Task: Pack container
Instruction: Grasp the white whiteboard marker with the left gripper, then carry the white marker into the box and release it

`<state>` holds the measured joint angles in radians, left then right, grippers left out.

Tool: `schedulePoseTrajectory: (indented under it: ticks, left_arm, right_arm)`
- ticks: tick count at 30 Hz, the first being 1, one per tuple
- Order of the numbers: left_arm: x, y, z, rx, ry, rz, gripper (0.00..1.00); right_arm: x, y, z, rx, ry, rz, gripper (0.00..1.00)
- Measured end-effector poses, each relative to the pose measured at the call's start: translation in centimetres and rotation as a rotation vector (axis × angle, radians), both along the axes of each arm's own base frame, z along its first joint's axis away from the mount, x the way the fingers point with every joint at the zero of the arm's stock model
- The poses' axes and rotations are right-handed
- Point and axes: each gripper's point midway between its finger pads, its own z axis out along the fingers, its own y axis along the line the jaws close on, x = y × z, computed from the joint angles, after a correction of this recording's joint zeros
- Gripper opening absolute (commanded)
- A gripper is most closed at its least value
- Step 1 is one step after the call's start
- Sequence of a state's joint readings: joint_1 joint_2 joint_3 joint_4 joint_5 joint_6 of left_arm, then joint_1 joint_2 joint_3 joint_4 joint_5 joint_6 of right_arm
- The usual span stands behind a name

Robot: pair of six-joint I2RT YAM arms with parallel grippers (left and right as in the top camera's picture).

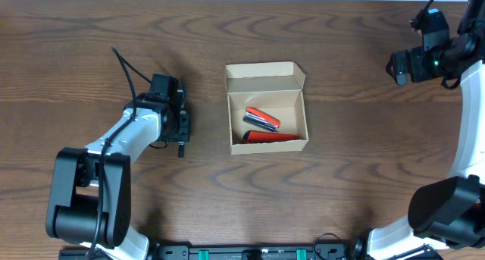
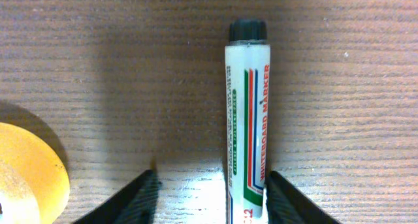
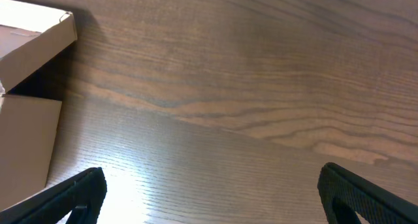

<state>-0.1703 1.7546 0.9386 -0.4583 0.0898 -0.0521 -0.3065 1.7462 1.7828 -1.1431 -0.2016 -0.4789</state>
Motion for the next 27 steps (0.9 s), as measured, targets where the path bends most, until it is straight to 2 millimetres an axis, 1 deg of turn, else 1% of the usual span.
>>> schedulePoseTrajectory:
  ticks: [3, 5, 6, 7, 8, 9, 15, 20, 22, 24, 26, 27]
  left_arm:
    - [-0.2, 0.0, 0.0, -0.002, 0.012, 0.006, 0.27]
    - [-0.3, -0.1, 0.0, -0.007, 0.016, 0.008, 0.21]
    - [-0.4, -0.1, 0.0, -0.008, 0.019, 0.012, 0.17]
    - [-0.4, -0.1, 0.0, -0.01, 0.02, 0.019, 0.14]
    - [-0.4, -0.1, 0.0, -0.013, 0.022, 0.022, 0.08]
    - [-0.5, -0.1, 0.0, -0.015, 0.023, 0.029, 0.06]
    - [-0.6, -0.8, 0.1, -0.055, 0.037, 0.038, 0.06]
    - [-0.3, -2.5, 0.6, -0.14, 0.07, 0.011, 0.06]
    - [0.2, -3.4, 1.8, -0.18, 0.072, -0.028, 0.06]
    - [1.6, -4.2, 3.6, -0.213, 0.037, -0.073, 0.06]
    - [3.3, -5.1, 5.9, -0.234, -0.014, -0.132, 0.06]
    - [4.2, -5.6, 7.6, -0.238, -0.051, -0.178, 0.06]
  right_arm:
    - [0.0, 0.0, 0.0, 0.0, 0.0, 0.0, 0.99]
    - [0.0, 0.0, 0.0, 0.0, -0.001, 0.0, 0.99]
    - [0.0, 0.0, 0.0, -0.001, -0.002, 0.0, 0.99]
    - [0.0, 0.0, 0.0, -0.001, -0.002, 0.0, 0.99]
    - [0.0, 0.0, 0.0, -0.001, -0.002, 0.0, 0.99]
    - [0.0, 0.0, 0.0, -0.001, -0.002, 0.0, 0.99]
    - [0.0, 0.0, 0.0, -0.001, -0.002, 0.0, 0.99]
    - [0.0, 0.0, 0.0, -0.001, -0.002, 0.0, 0.99]
    - [0.0, 0.0, 0.0, -0.001, -0.002, 0.0, 0.99]
    - [0.0, 0.0, 0.0, 0.0, 0.0, 0.0, 0.99]
    - [0.0, 0.0, -0.1, 0.0, 0.0, 0.0, 0.99]
    - [0.0, 0.0, -0.1, 0.0, 0.001, 0.0, 0.99]
